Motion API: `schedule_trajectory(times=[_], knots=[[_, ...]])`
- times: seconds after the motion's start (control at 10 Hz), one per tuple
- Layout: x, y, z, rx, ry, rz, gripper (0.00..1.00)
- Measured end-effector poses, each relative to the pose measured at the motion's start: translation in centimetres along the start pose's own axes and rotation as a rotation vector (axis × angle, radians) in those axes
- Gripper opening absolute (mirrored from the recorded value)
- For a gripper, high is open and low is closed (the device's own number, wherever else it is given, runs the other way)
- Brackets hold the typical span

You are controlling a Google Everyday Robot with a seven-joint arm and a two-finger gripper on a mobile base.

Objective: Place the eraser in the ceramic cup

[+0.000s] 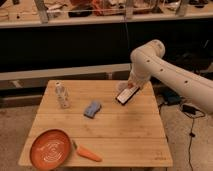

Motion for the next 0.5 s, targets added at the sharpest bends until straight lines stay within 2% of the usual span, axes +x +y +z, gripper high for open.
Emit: schedule_trajectory(times=[0.2,0.5], knots=[[0.6,0.0,-0.1,0.010,-0.008,0.017,0.00],[5.0,0.4,-0.3,0.035,-0.015,0.085,0.00]])
